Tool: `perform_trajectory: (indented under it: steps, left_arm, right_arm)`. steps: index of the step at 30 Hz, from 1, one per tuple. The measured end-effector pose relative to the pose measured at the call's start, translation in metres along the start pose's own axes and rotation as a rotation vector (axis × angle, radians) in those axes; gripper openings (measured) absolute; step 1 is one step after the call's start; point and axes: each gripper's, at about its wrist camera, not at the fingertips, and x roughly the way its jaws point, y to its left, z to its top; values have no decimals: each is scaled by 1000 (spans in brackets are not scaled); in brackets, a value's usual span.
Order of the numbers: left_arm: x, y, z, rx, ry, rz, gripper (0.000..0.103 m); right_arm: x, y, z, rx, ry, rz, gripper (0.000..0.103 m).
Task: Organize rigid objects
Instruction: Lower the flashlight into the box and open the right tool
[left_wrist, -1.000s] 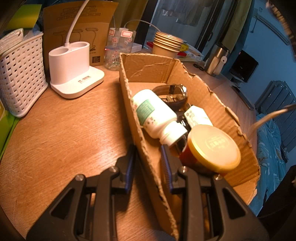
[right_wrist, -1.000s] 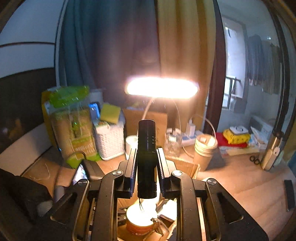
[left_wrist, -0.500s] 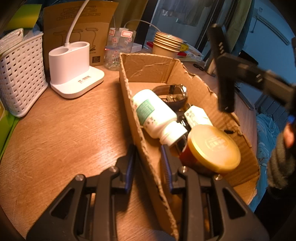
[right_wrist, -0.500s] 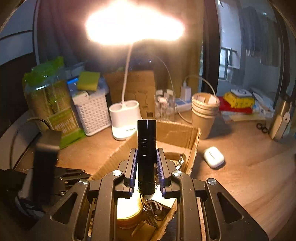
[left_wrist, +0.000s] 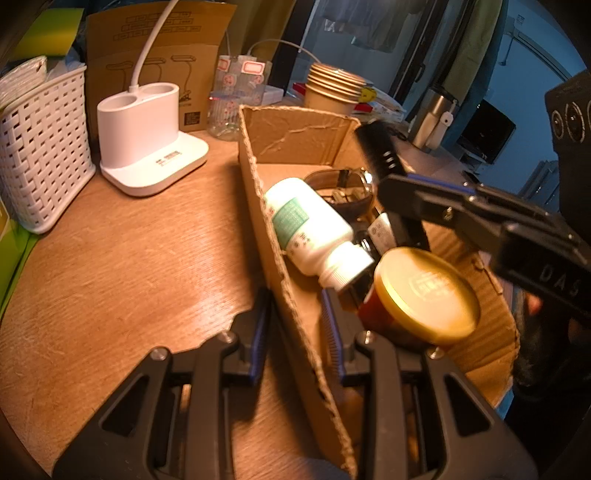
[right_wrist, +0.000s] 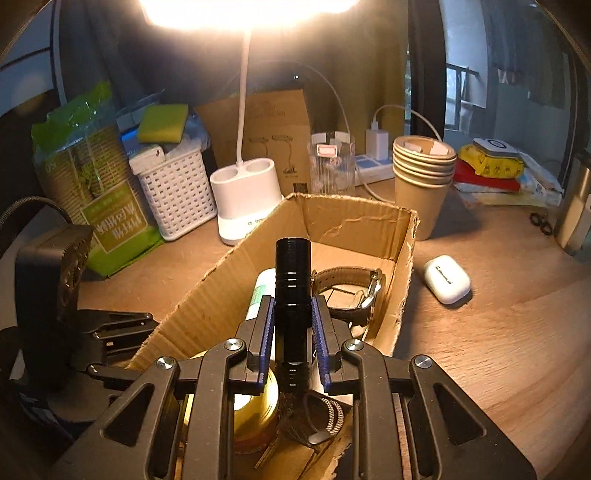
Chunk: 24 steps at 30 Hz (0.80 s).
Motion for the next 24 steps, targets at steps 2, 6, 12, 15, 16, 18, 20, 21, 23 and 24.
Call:
perform_trajectory:
  steps: [2,6,12,15,16,18,20,21,23,24]
  left_arm:
    - [0,1,0,0,0,0,30]
    - [0,0,0,0,0,0,30]
    - [0,1,0,0,0,0,30]
    - [0,1,0,0,-1,0,30]
    - [0,0,0,0,-1,0,30]
    - [0,0,0,0,0,0,30]
    - [0,1,0,0,-1,0,30]
    - [0,1,0,0,-1,0,30]
    - [0,1,0,0,-1,0,30]
    - [0,1,0,0,-1,0,30]
  right_arm:
    - [4,-1,-2,2,17,-5,22]
    - [4,-4,-3,11,22,-6,22]
    - [4,-6,-3,24,32,-8,36]
    - [3,-7,-3,24,30,-12,36]
    - [2,-7,-3,26,27,-15,36]
    - [0,-10,-3,32,21,-19,36]
    - [-2,-12,-3,36,17,-22,36]
    - [-3,-13,-3,39,14,-25,36]
    - [-4,-15,-2,42,10,-28,36]
    - [-5,-16,-2,45,7,-31,36]
